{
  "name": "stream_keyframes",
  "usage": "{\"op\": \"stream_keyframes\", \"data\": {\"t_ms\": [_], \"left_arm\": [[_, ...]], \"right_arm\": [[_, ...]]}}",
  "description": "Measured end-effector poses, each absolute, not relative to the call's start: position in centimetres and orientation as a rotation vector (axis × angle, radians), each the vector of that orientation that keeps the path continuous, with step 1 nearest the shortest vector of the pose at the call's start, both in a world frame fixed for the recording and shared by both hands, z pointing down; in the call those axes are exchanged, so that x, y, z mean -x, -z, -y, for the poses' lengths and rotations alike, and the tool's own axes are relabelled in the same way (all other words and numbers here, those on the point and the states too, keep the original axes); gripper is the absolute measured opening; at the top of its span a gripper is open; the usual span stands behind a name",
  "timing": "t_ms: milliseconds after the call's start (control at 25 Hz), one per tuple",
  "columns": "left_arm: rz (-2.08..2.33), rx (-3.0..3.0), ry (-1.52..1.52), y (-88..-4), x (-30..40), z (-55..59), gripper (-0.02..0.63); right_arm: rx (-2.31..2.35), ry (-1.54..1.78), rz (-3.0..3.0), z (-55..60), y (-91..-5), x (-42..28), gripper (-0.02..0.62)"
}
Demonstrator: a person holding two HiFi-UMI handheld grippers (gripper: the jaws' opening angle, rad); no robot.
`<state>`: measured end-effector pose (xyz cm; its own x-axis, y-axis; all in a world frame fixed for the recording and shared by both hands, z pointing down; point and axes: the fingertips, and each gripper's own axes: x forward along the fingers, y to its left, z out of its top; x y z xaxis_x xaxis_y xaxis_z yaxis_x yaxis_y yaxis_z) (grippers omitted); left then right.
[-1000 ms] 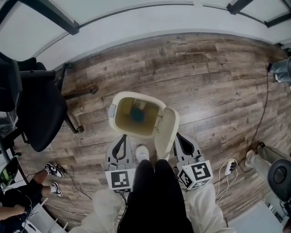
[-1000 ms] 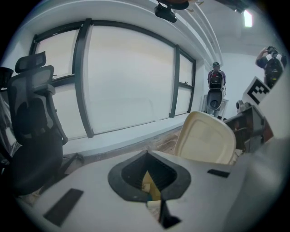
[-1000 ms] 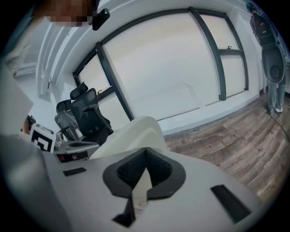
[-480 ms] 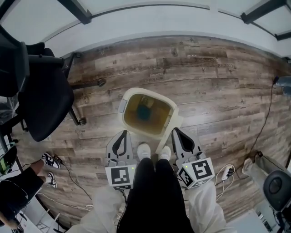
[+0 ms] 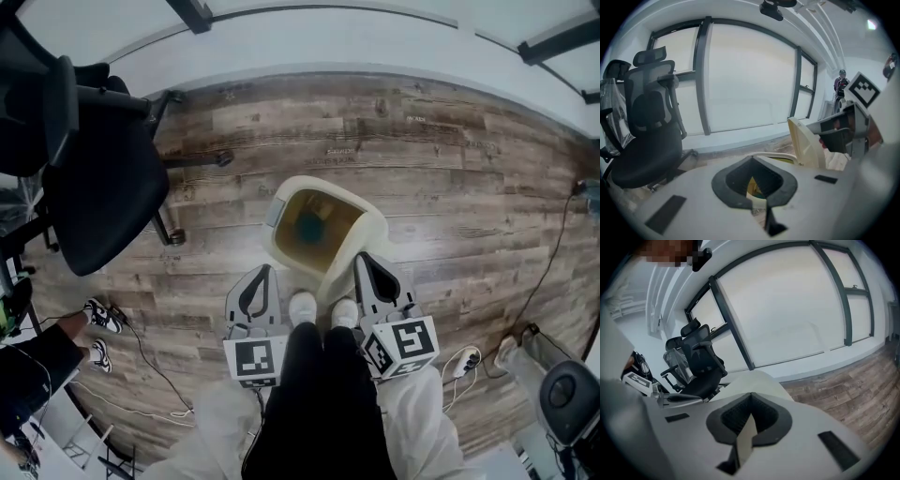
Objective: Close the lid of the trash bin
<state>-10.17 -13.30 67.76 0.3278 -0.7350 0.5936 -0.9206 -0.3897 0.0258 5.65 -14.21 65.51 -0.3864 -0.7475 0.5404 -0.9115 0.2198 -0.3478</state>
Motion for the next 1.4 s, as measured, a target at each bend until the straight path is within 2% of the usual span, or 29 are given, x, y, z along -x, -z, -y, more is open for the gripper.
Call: {"op": "stream_keyframes", "data": {"t_ms": [560, 1400], "left_arm": [[1.519, -2.140, -0.691, -69.3, 14.1, 12.7, 0.008], [1.531, -2.055, -0.709, -72.7, 16.8, 12.9, 0.008]], "right_arm": [[-1.412, -0.796, 2.193, 16.8, -69.6, -0.7, 0.023], [-1.253, -0.826, 2.093, 18.5, -77.8, 3.0, 0.023]]}}
